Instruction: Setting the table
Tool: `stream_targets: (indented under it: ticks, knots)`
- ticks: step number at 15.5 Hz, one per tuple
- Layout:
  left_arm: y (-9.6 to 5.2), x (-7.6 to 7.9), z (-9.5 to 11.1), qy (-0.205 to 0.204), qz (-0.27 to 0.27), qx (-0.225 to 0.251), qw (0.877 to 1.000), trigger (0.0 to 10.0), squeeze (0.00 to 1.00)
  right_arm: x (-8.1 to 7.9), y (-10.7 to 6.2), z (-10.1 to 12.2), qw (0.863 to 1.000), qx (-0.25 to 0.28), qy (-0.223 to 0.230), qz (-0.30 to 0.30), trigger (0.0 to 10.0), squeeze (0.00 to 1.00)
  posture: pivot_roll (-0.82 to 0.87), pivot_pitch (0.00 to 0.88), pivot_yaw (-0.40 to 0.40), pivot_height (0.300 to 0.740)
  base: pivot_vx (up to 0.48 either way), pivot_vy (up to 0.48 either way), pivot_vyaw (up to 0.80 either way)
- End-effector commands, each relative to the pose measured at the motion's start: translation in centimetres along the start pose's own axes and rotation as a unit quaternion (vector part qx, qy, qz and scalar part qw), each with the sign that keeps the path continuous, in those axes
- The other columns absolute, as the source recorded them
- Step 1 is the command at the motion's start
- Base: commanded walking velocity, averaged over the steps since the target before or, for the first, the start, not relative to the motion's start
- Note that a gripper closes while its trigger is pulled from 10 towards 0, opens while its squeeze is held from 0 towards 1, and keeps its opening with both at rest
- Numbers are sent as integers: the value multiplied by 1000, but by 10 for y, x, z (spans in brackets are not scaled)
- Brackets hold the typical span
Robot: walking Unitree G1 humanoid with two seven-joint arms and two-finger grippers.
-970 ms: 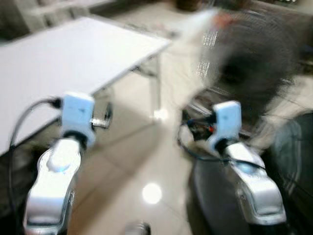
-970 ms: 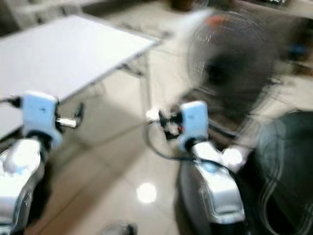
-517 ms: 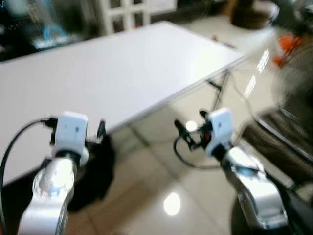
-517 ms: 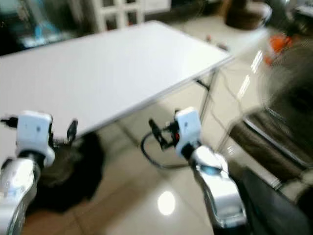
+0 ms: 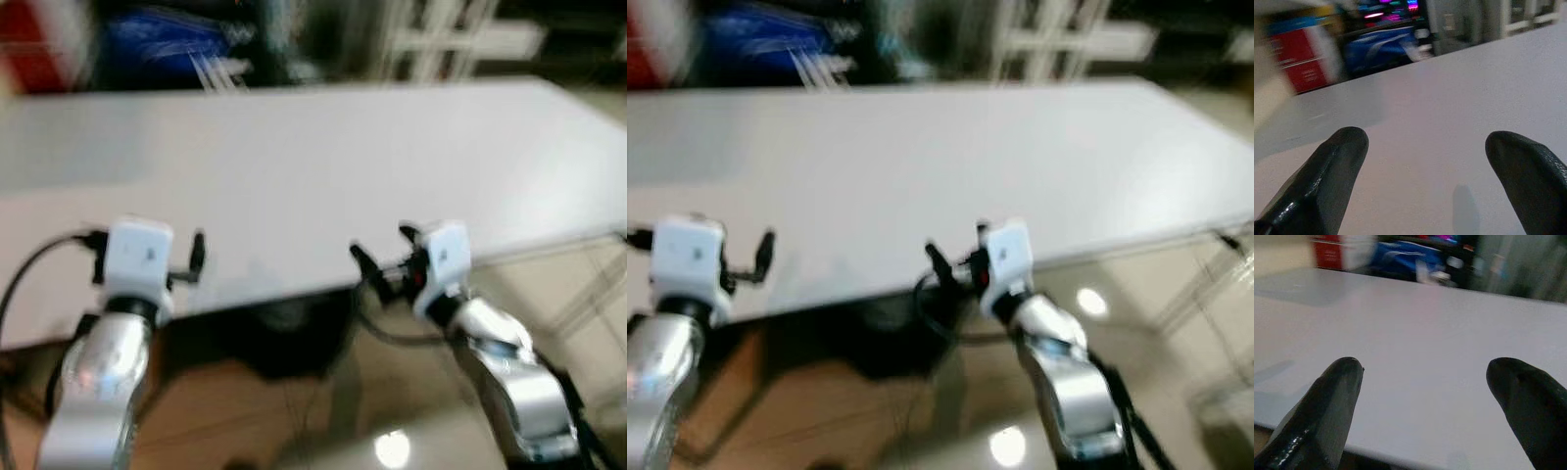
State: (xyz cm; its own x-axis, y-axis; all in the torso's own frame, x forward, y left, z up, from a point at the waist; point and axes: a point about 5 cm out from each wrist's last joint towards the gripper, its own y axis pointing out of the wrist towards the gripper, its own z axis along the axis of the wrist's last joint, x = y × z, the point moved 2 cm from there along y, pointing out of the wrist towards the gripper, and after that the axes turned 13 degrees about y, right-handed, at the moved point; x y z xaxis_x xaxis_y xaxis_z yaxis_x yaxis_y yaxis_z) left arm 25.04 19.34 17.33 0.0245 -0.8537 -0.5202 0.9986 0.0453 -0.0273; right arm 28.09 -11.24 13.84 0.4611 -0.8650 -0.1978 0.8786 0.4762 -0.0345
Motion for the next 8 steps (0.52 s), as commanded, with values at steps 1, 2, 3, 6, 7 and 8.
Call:
stream_targets:
  ticks: [1,2,3,6,7,8]
  knots:
    - [-2,2,1,5,-1,2,1000,10000,0,-2,-2,4,1000,9,-1,11,10000,1000,90,0,-52,740,0,480,800]
    - [-2,2,1,6,-3,2,1000,10000,0,-1,-2,4,1000,8,-1,11,10000,1000,92,0,-56,740,0,480,800]
    - [-3,3,1,10,-4,2,1000,10000,0,2,-3,5,1000,9,-1,8,10000,1000,93,0,-58,740,0,480,800]
    - [-1,3,3,11,-2,6,1000,10000,0,10,-8,10,999,33,38,-10,10000,1000,89,0,-58,740,0,480,267]
    - [-1,5,3,14,-6,7,1000,10000,0,12,-8,9,998,32,40,-26,10000,1000,88,0,-55,740,0,480,0]
    - [-1,5,4,17,-9,8,1000,10000,0,13,-8,8,998,30,43,-30,10000,1000,87,0,-51,740,0,480,0]
